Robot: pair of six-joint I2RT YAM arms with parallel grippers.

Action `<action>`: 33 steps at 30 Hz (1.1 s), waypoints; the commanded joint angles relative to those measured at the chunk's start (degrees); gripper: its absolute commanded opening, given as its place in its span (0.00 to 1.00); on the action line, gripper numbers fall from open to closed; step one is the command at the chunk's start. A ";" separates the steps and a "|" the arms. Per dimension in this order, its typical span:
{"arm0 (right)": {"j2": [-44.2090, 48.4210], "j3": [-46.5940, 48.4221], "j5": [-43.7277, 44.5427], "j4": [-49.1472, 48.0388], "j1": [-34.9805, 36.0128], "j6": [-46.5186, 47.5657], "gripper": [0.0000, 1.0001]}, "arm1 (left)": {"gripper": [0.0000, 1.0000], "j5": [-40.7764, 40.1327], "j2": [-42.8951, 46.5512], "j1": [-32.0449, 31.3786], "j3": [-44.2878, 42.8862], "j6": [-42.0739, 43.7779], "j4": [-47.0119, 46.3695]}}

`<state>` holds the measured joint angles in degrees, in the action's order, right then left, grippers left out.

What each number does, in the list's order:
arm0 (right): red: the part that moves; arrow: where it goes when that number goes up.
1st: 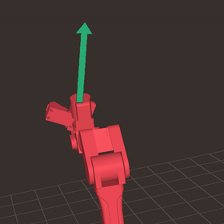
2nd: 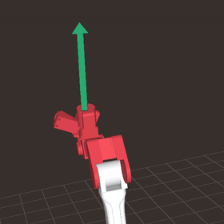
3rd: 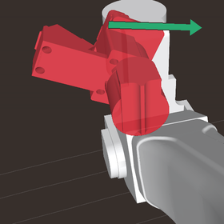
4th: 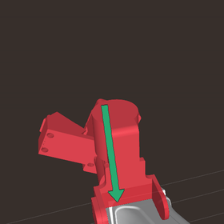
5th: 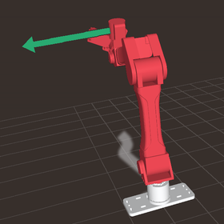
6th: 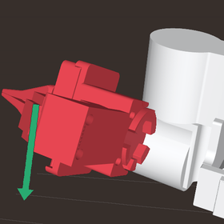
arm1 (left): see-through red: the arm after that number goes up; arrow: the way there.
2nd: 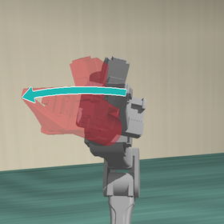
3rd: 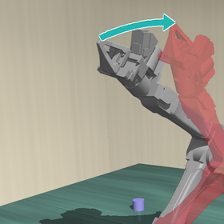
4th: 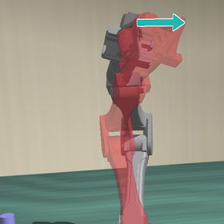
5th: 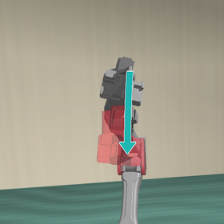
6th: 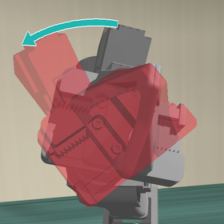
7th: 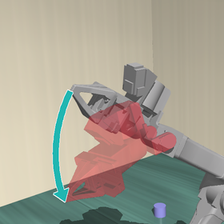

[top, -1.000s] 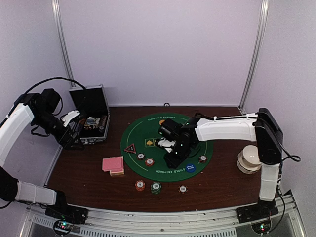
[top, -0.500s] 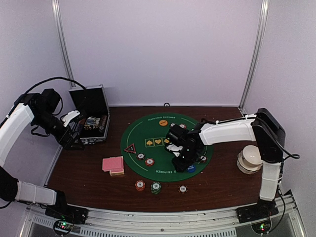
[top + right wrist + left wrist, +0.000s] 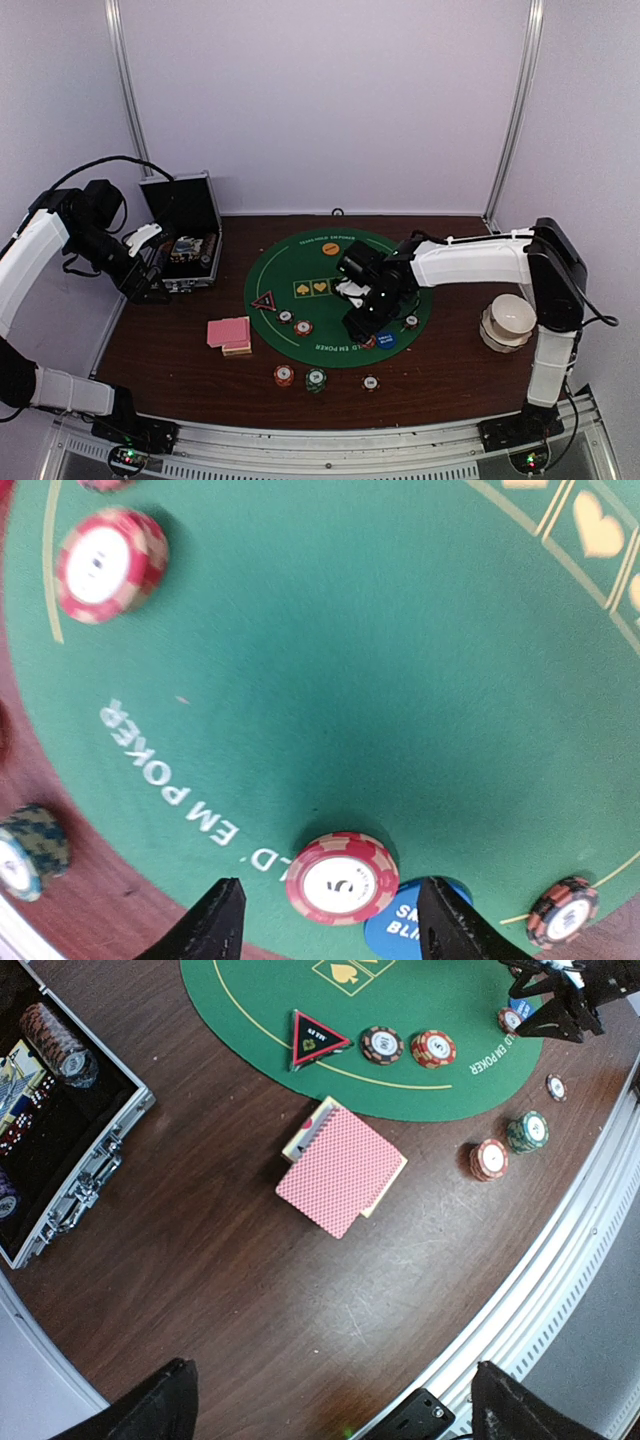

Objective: Distribute texas hold em gaming equipment

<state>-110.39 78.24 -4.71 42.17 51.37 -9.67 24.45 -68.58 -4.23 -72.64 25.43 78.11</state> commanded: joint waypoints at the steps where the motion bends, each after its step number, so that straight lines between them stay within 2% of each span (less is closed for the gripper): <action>1: 5.44 3.88 1.15 1.37 1.59 0.05 0.63 | 0.97 0.62 0.01 -0.25 -1.14 0.47 0.33; 4: 5.94 6.34 0.80 3.17 4.91 1.01 0.63 | 0.98 0.61 -0.04 -0.30 -1.10 0.66 0.30; 12: 1.31 11.60 -3.06 5.77 14.89 2.28 0.75 | 0.97 0.89 -0.09 -0.28 -1.19 0.63 0.38; 20: -4.31 13.14 -5.82 6.16 17.00 3.02 0.77 | 0.98 0.67 0.28 -0.25 -1.52 0.56 0.46; 33: -7.39 13.09 -7.02 5.73 17.48 3.33 0.64 | 0.98 0.51 0.22 -0.26 -1.69 0.65 0.52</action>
<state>-116.97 89.89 -11.03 47.81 68.40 -6.31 24.45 -68.58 -4.23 -72.66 25.43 78.11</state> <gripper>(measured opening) 0.659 0.975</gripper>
